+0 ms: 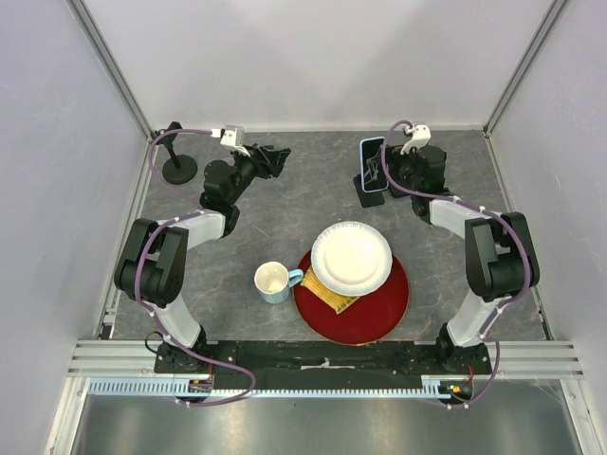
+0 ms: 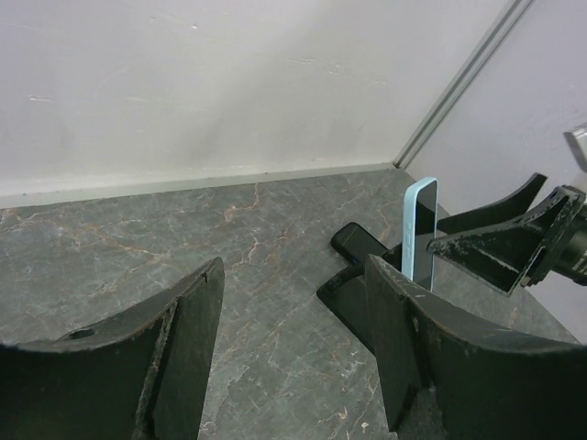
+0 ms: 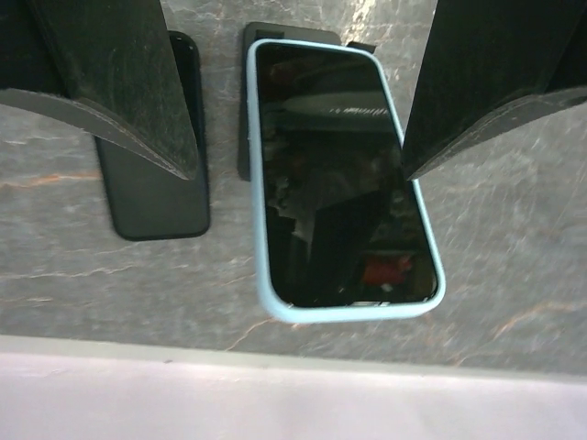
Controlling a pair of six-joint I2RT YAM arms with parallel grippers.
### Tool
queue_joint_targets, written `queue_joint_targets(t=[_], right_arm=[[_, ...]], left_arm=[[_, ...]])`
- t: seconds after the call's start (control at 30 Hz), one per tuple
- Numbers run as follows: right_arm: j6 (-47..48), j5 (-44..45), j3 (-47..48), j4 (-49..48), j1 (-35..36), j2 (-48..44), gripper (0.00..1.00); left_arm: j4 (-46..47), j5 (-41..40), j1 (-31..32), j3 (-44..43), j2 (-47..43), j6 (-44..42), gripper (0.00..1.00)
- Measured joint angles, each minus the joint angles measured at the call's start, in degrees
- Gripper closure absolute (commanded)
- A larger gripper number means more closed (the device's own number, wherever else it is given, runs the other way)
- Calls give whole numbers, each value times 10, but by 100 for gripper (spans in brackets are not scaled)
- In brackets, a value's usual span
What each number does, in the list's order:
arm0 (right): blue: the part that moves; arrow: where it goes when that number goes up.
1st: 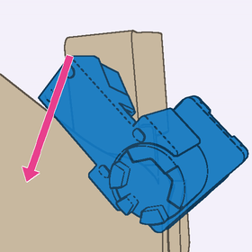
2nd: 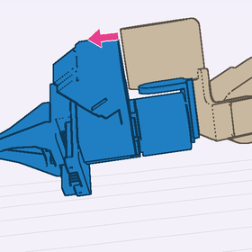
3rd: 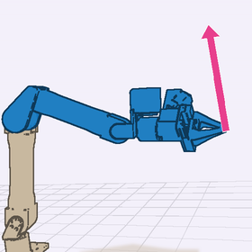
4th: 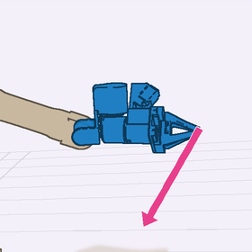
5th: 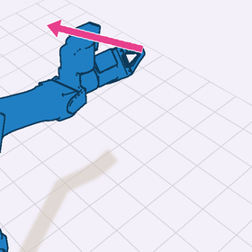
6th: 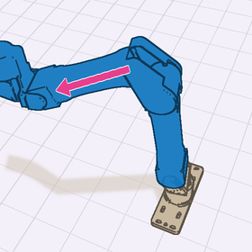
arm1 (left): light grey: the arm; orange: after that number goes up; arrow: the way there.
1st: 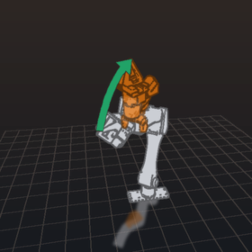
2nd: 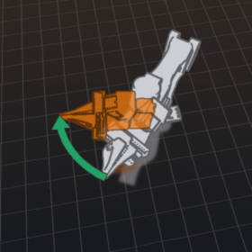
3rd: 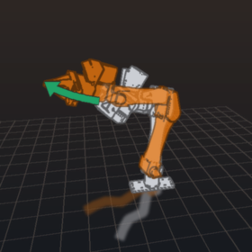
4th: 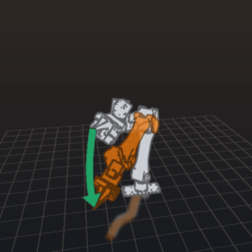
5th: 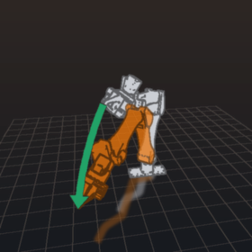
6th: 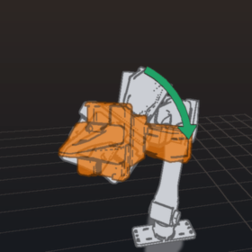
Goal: Place the phone on the phone stand
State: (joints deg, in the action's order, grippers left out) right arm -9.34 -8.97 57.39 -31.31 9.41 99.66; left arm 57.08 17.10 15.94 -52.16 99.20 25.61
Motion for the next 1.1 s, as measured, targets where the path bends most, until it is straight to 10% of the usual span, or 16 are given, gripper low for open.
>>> queue_joint_targets(t=[0.43,0.77,1.1], right_arm=[[-7,-125,32,17,-6,55,2],[-57,-13,57,50,34,65,21],[-106,65,68,78,65,65,17]], left_arm=[[0,0,0,0,0,0,31],[2,10,0,0,8,8,31],[2,10,0,-1,9,10,31]])
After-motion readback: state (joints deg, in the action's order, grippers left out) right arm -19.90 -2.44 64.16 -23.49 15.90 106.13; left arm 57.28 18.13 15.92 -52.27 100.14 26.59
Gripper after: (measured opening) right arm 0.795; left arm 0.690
